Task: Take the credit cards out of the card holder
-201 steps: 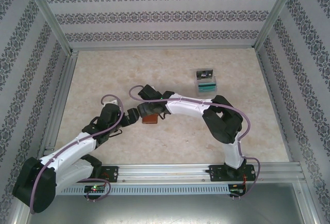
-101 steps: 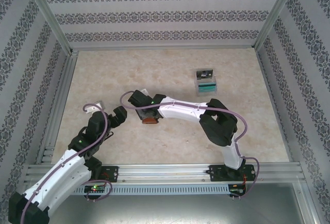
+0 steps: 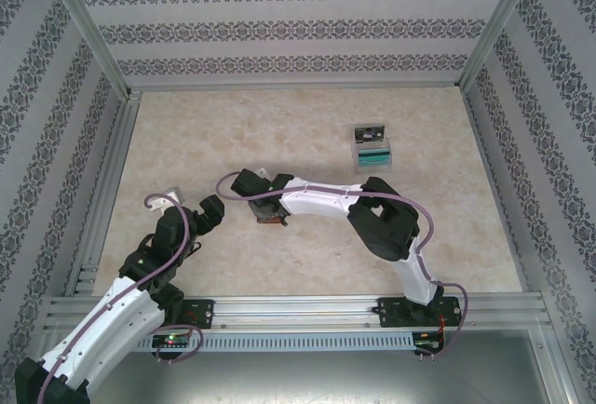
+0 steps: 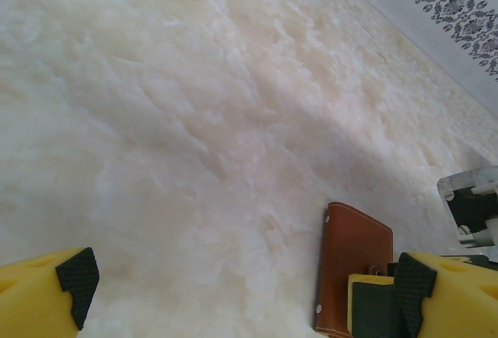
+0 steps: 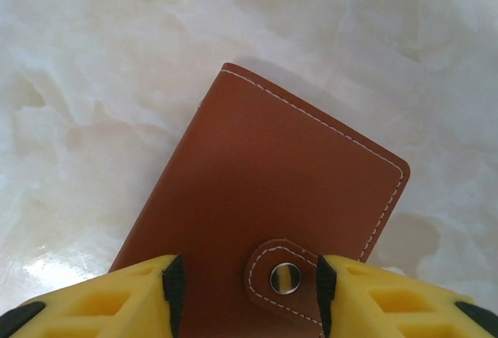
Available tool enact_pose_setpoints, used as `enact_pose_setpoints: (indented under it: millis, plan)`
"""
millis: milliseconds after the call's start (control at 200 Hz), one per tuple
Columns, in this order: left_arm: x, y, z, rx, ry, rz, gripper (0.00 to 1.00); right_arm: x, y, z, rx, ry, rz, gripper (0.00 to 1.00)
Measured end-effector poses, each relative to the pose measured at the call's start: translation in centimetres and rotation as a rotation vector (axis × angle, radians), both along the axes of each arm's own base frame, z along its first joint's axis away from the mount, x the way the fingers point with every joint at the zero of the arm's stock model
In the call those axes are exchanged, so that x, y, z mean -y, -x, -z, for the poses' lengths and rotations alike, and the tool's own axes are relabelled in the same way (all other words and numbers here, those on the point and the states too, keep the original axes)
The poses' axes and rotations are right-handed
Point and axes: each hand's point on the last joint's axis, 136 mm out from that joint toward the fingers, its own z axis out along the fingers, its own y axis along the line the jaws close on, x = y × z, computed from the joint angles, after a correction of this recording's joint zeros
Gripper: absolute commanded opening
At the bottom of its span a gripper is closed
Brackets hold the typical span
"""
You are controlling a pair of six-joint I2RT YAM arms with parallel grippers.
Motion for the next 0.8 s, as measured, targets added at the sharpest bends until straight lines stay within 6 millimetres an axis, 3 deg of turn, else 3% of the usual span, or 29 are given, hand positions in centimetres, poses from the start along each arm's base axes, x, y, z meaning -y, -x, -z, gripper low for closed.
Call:
enact_pose_setpoints:
  millis: [105, 370, 799]
  plan:
    - [0.00, 0.00, 0.01, 0.000, 0.000, 0.000, 0.99, -0.04, -0.02, 0.03, 0.000, -0.001, 0.002, 0.42]
    - [0.13, 0.02, 0.14, -0.007, 0.002, 0.006, 0.99, 0.04, 0.00, 0.06, -0.003, -0.006, 0.019, 0.50]
    - [0.39, 0.06, 0.50, -0.023, 0.003, 0.019, 0.99, 0.12, 0.00, -0.27, -0.001, -0.008, 0.021, 0.47]
